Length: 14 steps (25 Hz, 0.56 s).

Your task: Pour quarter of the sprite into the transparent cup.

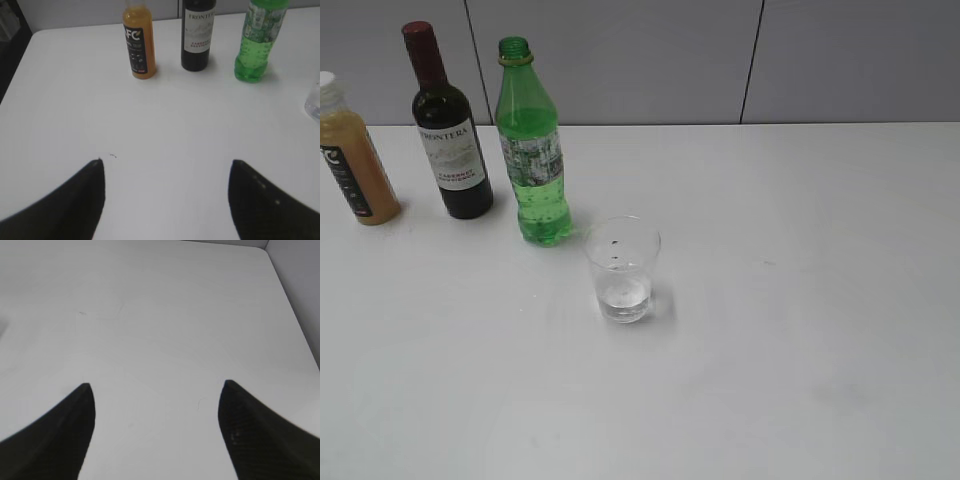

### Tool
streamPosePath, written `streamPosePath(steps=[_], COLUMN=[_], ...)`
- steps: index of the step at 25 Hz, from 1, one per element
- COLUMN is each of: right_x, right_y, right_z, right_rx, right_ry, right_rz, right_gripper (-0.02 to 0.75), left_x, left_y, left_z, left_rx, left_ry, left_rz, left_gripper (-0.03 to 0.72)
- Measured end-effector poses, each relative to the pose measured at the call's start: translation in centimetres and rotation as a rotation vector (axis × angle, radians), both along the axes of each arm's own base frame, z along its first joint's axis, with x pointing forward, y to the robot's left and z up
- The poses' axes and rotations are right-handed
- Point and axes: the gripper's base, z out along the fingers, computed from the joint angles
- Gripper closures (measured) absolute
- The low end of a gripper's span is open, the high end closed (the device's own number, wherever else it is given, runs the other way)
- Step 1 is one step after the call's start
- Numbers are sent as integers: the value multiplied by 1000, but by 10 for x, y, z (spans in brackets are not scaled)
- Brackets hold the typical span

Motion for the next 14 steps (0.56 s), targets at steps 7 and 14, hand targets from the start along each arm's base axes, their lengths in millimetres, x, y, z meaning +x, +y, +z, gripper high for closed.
streamPosePath(steps=[7, 14], right_x=[0, 0], right_y=[0, 0], right_z=[0, 0], right_rx=[0, 0], right_ry=[0, 0], right_rz=[0, 0], right_gripper=[145, 145], left_x=[-4, -4], left_y=[0, 0], left_z=[0, 0], left_rx=[-5, -5], left_ry=[-25, -25], left_rz=[1, 1], left_gripper=[104, 104])
